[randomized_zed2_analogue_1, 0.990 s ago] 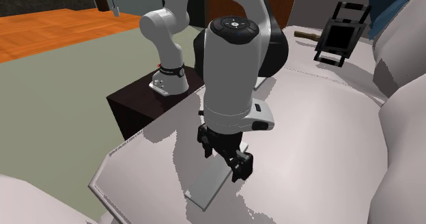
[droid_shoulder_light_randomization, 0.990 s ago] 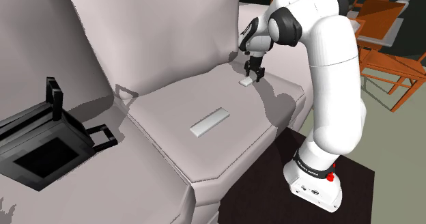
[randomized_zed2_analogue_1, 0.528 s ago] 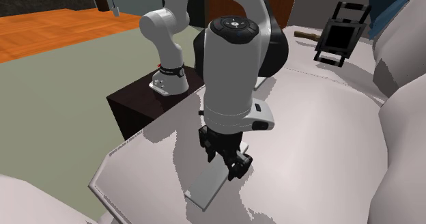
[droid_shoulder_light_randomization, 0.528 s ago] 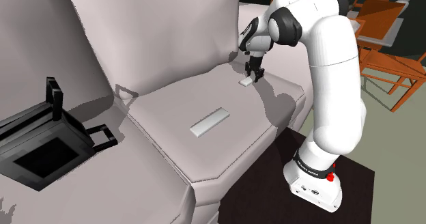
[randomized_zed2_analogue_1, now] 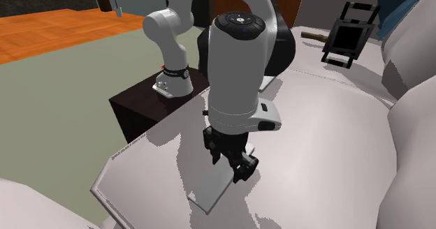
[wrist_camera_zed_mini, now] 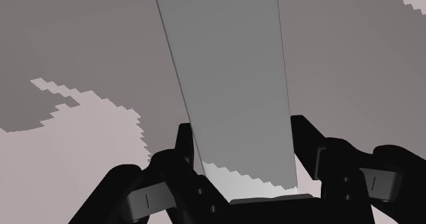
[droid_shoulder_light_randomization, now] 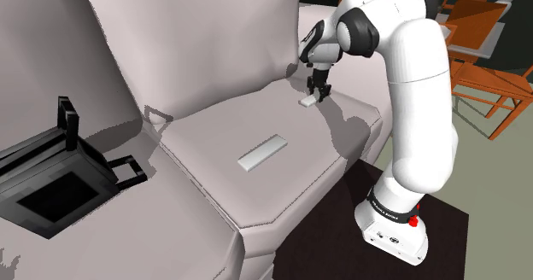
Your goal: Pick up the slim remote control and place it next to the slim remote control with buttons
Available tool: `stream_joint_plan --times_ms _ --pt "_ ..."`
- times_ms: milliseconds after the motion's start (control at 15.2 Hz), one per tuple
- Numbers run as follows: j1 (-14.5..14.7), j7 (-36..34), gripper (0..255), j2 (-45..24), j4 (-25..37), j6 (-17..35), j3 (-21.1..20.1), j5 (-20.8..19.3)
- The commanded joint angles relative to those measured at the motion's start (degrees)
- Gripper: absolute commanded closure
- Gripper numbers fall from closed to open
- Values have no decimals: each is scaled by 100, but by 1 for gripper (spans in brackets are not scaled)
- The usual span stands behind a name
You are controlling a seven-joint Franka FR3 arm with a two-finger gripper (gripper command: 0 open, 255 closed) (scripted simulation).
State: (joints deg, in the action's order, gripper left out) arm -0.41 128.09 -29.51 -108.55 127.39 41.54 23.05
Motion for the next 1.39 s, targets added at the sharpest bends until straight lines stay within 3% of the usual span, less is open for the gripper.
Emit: stream_joint_plan --times_ms 0,990,1320 --pt "40 -47 255 82 29 -97 52 -71" --pt "295 -371 255 696 372 -914 403 -611" --pt "978 -1112 255 1078 -43 -759 377 -876"
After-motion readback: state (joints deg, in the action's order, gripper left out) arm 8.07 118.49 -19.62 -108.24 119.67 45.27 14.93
